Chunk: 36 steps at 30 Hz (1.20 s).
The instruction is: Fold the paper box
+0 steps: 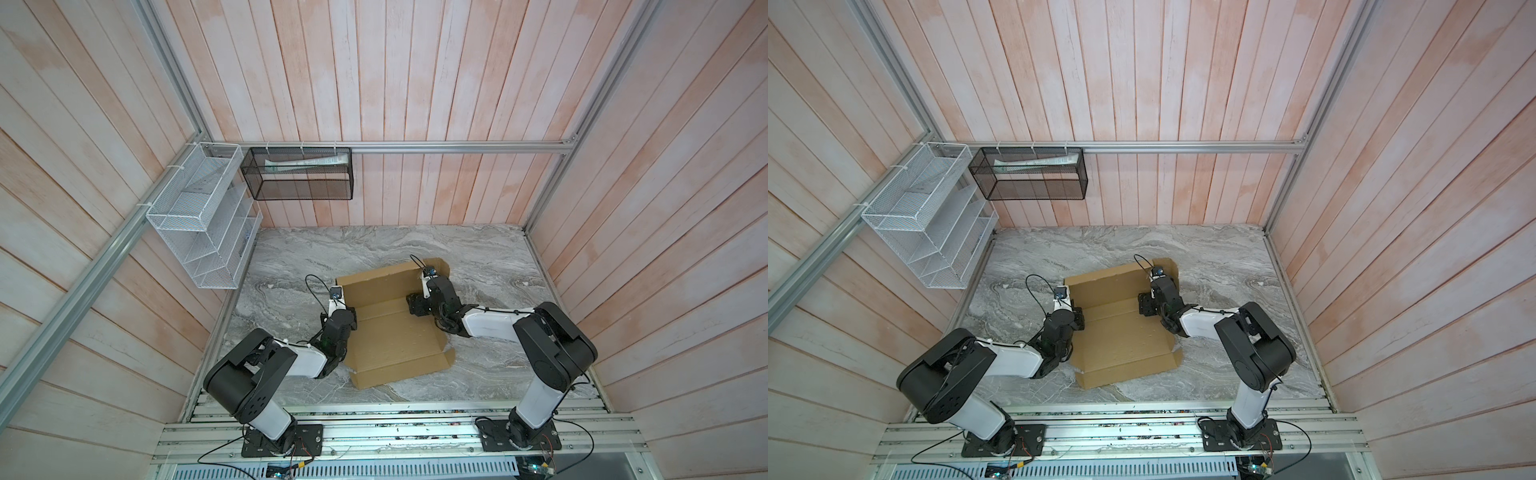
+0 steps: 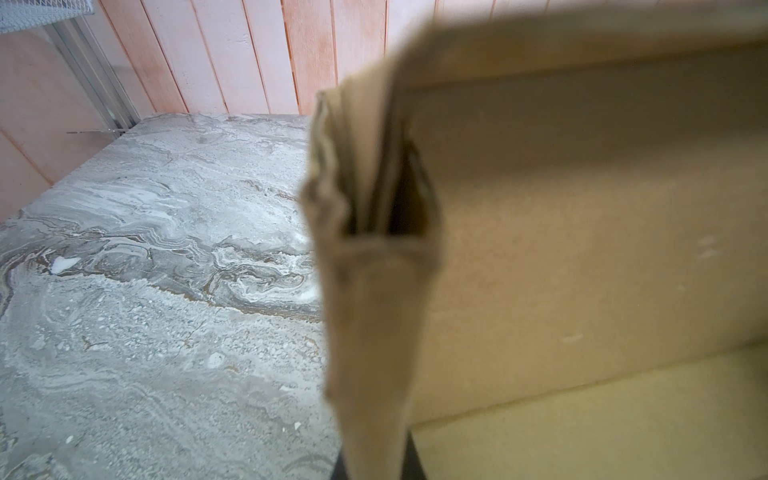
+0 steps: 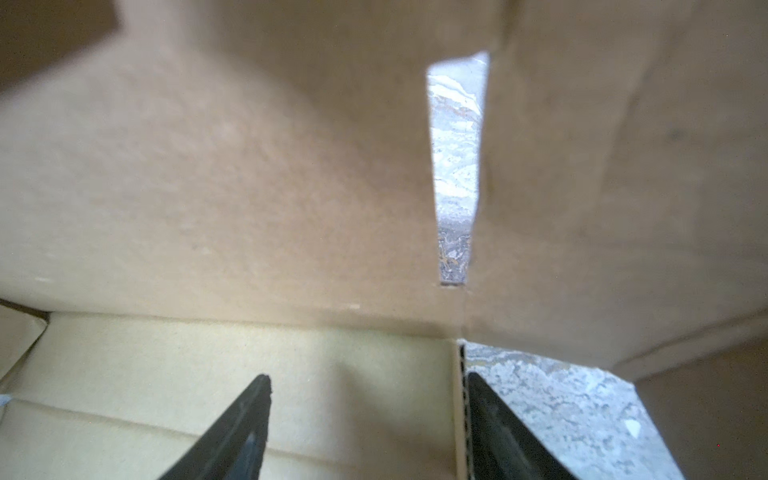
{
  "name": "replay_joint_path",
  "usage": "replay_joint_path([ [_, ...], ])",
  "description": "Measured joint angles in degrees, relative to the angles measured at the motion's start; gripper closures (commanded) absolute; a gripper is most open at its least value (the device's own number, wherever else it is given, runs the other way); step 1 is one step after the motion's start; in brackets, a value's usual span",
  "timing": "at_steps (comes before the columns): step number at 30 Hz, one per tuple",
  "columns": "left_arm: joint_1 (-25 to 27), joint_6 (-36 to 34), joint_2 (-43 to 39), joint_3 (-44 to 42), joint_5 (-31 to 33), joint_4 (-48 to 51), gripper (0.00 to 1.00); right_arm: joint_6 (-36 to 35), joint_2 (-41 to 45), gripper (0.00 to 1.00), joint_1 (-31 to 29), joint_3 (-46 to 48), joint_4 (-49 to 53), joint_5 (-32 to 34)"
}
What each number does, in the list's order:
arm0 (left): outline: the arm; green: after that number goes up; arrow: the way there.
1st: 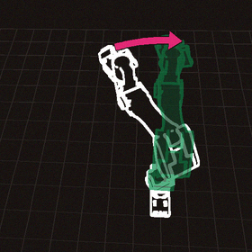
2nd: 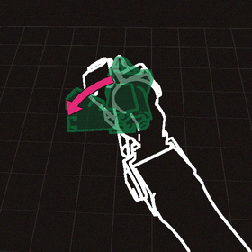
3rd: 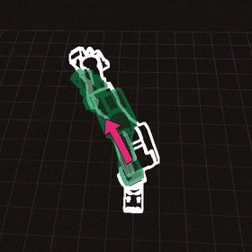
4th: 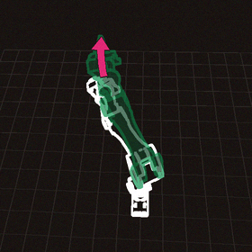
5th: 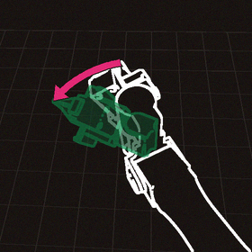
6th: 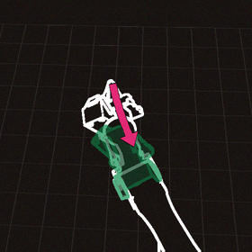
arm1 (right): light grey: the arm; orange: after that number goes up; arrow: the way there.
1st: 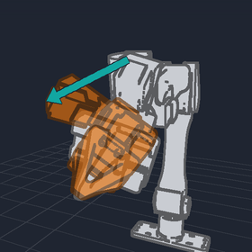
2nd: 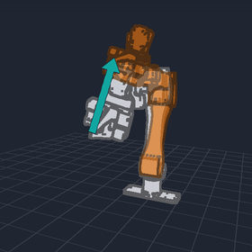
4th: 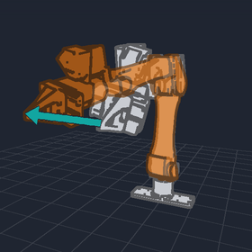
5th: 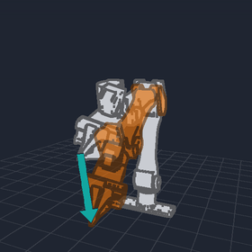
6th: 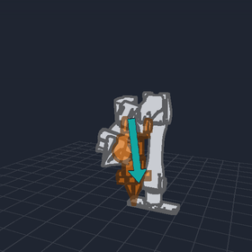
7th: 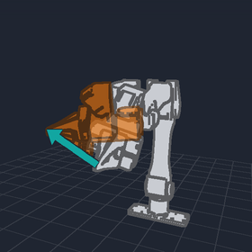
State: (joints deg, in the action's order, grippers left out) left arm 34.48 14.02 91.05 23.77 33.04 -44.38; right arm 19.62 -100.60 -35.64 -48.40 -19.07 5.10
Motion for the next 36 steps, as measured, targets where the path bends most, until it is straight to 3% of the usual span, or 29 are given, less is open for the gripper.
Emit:
replay_joint_path([
  [26, 0.0, 0.2, 0.0, 0.0, 0.2, 0.0, 1.00, -5.9, 0.1, 0.26, -2.6, -3.1, 6.1, 6.1],
  [36, 0.0, 0.2, 0.0, 0.0, 0.2, -0.1, 1.00, -5.5, 4.2, 0.25, -2.8, 2.1, 7.2, 7.0],
])
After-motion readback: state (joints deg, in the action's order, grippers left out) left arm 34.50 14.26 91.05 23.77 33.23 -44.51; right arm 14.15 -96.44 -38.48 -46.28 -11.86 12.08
